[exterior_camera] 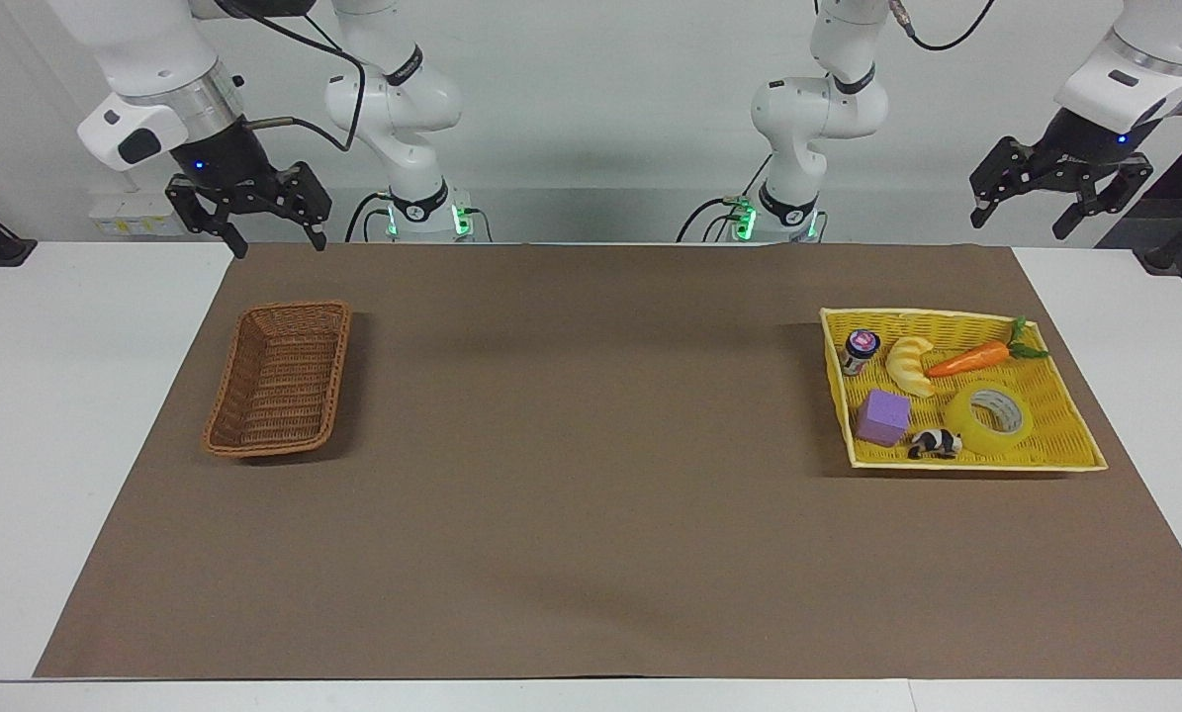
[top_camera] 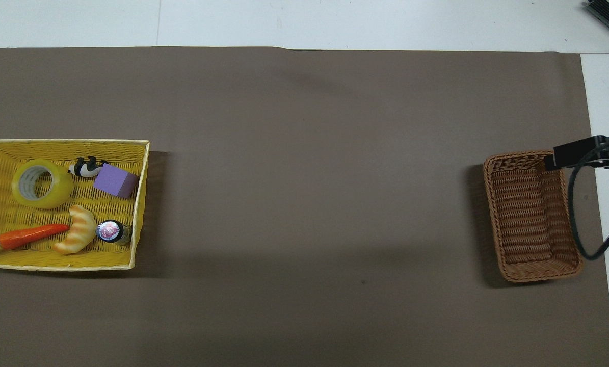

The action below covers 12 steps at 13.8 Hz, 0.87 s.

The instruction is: Move tape to another basket

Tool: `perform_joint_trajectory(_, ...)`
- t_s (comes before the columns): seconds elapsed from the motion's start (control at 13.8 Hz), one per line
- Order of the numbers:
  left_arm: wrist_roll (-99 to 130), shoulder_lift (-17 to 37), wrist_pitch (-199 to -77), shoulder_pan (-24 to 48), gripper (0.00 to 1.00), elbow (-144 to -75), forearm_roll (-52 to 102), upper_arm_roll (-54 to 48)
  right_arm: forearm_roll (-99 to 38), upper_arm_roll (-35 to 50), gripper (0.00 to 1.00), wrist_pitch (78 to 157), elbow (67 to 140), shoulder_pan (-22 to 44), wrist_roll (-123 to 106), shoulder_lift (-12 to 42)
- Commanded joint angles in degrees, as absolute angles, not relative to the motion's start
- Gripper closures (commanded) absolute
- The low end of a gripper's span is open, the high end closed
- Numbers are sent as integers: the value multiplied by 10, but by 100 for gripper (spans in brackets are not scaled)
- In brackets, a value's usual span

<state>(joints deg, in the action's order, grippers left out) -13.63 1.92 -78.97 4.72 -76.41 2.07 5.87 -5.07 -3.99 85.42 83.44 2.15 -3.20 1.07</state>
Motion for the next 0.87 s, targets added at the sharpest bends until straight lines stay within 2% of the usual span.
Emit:
perform_joint_trajectory(0.0,-131,8,-786,56,0,-773,10,65,-62,-35,0,860,843,17,-21,0)
perform_joint_trajectory(0.65,-134,8,-787,56,0,-773,10,65,-146,-37,0,858,849,15,-25,-4)
perform_joint_trajectory(0.8,-134,8,-787,57,0,-773,11,65,-152,-35,0,860,868,17,-25,-16)
